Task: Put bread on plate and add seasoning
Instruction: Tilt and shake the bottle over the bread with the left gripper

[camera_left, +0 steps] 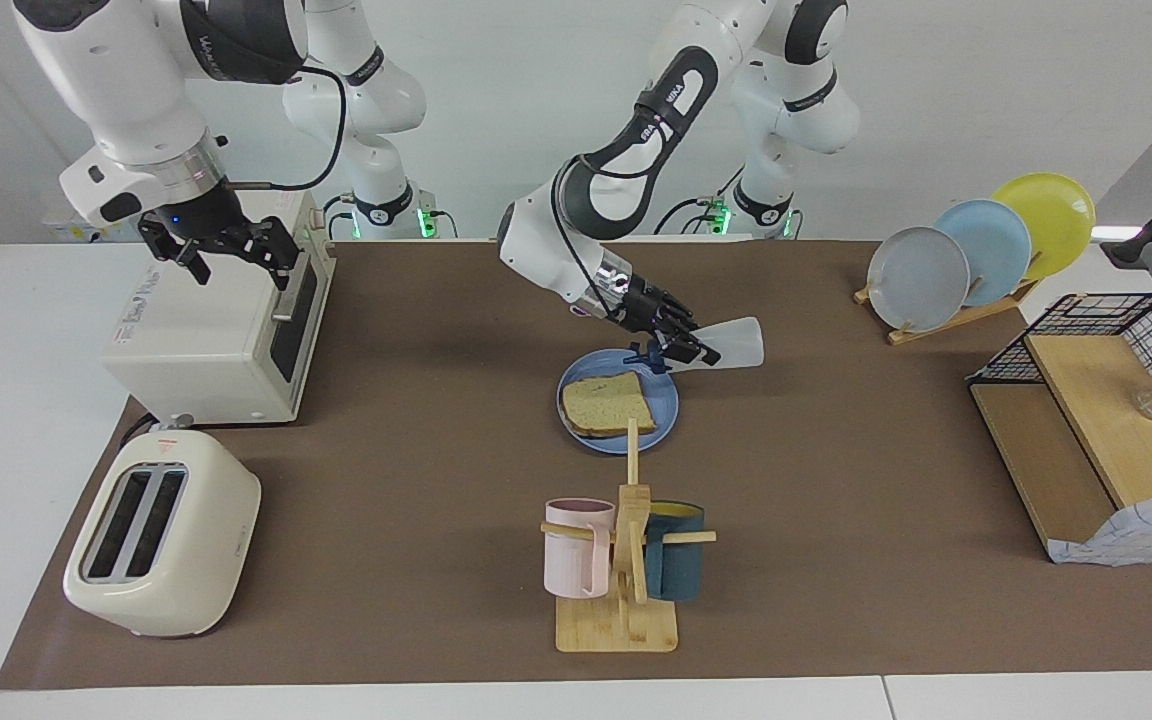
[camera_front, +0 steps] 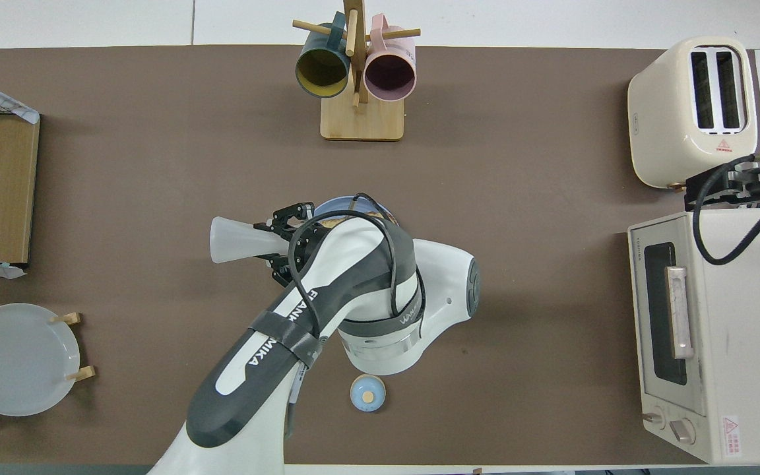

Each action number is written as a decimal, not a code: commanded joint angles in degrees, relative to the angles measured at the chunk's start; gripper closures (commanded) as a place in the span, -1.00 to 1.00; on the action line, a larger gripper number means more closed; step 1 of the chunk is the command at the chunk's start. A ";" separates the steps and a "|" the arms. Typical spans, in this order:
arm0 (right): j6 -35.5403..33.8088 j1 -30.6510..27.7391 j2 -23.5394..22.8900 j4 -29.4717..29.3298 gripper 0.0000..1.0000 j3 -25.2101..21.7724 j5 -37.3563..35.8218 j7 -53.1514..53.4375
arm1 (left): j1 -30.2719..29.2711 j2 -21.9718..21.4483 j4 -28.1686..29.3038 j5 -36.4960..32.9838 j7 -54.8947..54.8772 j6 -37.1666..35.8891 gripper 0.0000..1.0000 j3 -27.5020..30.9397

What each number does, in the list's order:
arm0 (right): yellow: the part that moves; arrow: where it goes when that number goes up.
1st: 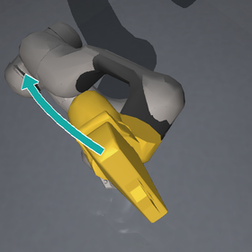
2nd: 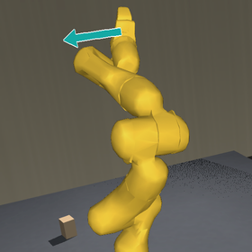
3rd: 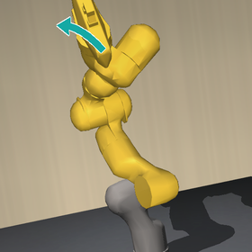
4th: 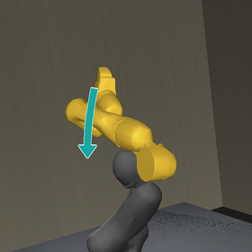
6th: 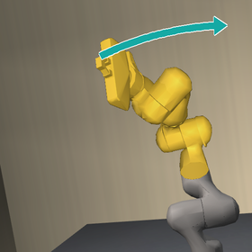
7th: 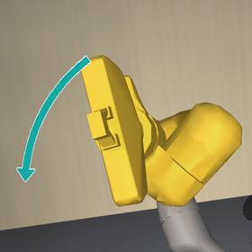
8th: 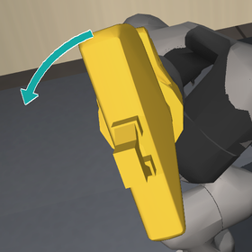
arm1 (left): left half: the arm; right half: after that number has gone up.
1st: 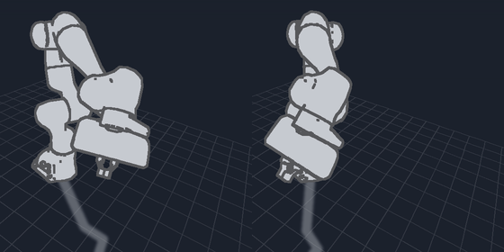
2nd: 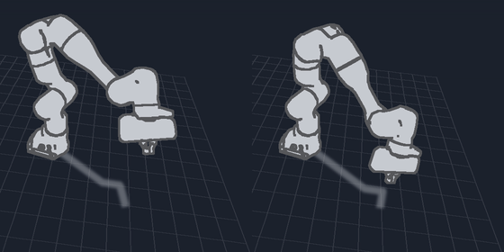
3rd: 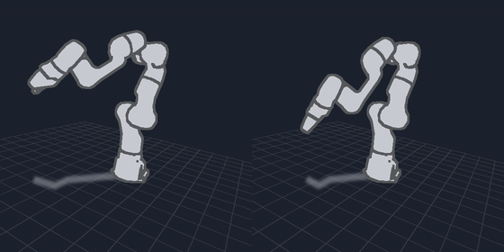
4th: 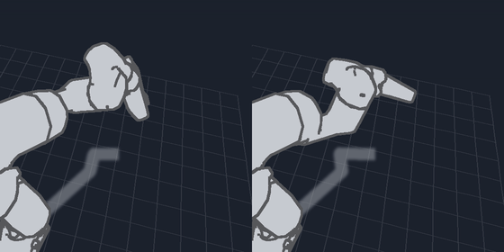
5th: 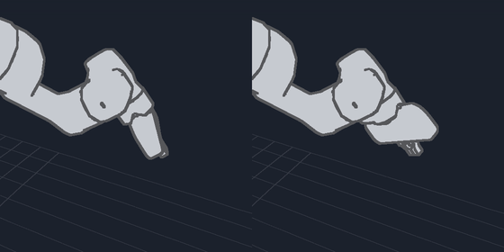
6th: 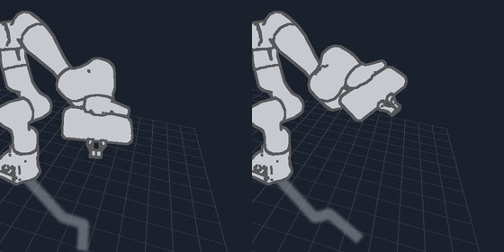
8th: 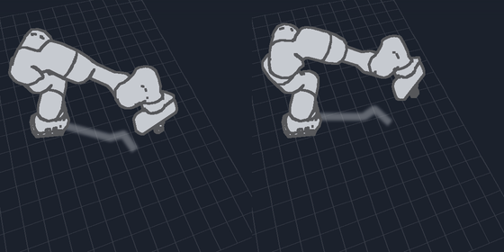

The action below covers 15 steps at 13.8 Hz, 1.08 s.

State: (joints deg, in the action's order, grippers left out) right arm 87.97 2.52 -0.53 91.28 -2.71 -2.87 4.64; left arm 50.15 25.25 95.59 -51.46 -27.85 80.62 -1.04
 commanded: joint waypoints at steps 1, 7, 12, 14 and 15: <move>0.10 -1.20 0.62 0.56 -1.00 0.07 -0.73 -2.09 | 3.54 8.22 -2.51 -6.45 0.34 -4.68 1.00 0.86; 0.45 -1.28 0.80 0.65 -1.00 -0.98 -0.38 -3.49 | 3.63 11.05 -0.75 -21.14 0.08 -6.35 1.00 0.78; 0.89 -2.17 0.80 0.65 -1.00 -0.98 -0.38 -4.46 | 7.93 11.05 -2.07 -20.44 -0.01 -6.00 1.00 0.69; 0.89 -2.08 0.80 0.56 -1.00 -0.90 -0.38 -4.46 | 7.94 11.05 -2.07 -20.53 -0.01 -5.56 1.00 0.69; 0.80 -2.08 0.88 0.56 -1.00 -0.90 -0.38 -4.55 | 7.59 11.05 -1.98 -20.79 0.08 -5.12 1.00 0.60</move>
State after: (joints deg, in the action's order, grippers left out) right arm 88.09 1.21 -0.47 91.25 -4.13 -2.88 1.92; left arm 57.96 36.17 94.24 -71.74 -27.19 75.62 -0.97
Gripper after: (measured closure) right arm 0.000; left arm 0.581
